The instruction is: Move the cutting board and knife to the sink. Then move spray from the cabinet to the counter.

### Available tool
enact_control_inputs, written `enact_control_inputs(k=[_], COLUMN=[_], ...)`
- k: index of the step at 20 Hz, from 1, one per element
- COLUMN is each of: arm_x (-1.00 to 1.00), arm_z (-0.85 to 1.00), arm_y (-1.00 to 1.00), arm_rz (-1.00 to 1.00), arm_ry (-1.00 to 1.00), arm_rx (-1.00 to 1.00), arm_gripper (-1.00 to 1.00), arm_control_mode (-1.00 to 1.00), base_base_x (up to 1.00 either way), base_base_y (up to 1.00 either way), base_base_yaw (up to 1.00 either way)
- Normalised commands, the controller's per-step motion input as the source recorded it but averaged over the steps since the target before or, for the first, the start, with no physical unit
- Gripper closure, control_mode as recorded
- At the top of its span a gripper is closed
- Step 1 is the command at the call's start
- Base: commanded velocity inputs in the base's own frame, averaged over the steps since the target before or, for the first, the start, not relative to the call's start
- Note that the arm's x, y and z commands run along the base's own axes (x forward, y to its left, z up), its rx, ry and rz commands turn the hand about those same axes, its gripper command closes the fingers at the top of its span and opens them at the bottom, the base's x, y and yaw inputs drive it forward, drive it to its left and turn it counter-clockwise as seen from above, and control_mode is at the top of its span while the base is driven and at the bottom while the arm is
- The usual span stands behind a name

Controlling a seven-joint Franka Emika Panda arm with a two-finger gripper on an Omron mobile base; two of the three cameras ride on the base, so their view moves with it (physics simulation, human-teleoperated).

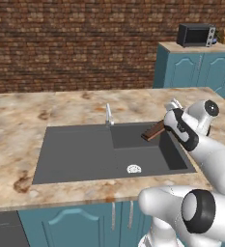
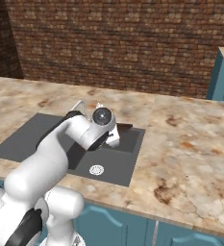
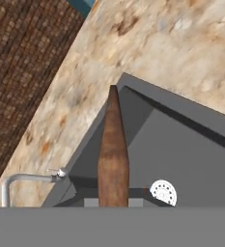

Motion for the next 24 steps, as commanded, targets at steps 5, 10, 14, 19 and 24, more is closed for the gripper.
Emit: enact_control_inputs(k=[5,10,14,19,24], arm_x=[-0.13,-0.02,0.0,0.01,0.0], arm_z=[-0.02,-0.32,-0.21,-0.23,-0.2], arm_y=[0.1,0.22,0.19,0.27,0.26], arm_rz=[0.03,0.05,0.1,0.1,0.06], arm_ry=[-0.11,0.0,0.0,0.0,0.0], arm_rx=[0.0,-0.03,-0.02,-0.02,-0.06], arm_gripper=[1.0,1.0,1.0,1.0,1.0], arm_control_mode=[-1.0,-1.0,-1.0,-1.0,-1.0], base_base_x=[0.0,0.0,0.0,0.0,0.0], base_base_y=[0.0,0.0,0.0,0.0,0.0], base_base_yaw=[0.0,0.0,0.0,0.0,0.0])
